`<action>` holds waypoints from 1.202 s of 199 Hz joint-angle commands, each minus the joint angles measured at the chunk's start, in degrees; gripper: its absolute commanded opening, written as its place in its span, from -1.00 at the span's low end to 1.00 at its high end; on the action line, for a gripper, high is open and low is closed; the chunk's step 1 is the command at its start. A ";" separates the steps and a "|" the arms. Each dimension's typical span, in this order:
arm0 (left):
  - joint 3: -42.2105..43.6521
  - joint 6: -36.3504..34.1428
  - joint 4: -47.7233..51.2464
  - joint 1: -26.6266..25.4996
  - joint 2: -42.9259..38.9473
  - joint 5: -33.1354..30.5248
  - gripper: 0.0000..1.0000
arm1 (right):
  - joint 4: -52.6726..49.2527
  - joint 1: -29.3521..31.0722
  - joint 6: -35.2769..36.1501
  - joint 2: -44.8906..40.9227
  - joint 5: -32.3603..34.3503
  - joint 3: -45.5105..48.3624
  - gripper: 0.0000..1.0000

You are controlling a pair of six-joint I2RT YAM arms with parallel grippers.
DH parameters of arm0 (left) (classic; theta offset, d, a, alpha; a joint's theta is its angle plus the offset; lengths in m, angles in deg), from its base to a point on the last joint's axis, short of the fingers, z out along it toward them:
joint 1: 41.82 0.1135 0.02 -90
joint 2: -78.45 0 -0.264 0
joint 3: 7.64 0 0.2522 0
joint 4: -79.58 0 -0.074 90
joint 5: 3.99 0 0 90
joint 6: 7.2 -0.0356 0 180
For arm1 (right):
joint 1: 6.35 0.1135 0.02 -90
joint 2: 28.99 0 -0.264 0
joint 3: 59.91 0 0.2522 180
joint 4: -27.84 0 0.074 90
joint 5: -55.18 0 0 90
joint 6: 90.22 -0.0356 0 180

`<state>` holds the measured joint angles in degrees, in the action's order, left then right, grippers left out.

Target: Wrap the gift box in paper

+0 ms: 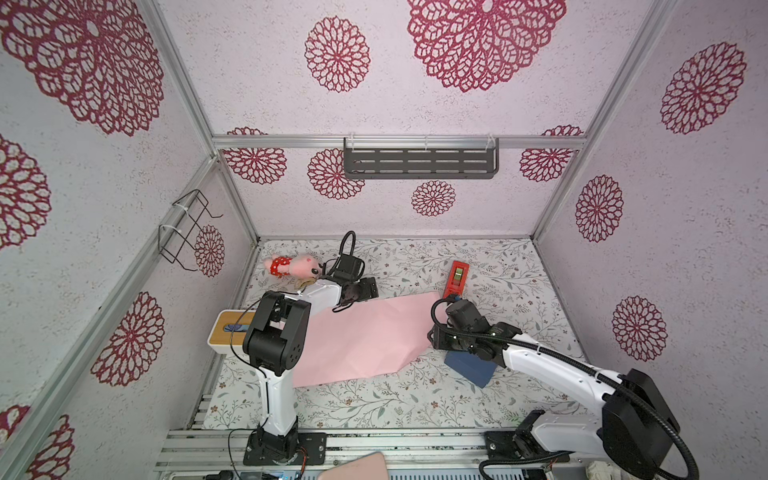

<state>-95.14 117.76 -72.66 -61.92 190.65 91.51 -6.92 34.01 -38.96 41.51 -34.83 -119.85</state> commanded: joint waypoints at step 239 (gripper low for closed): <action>-29.20 8.67 1.98 -29.65 19.81 33.78 0.71 | 5.53 -41.37 -3.57 -21.43 -18.75 21.47 0.38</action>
<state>-121.78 124.67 -69.12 -91.16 209.04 122.15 -10.26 -3.87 -42.28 16.53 -47.64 -98.16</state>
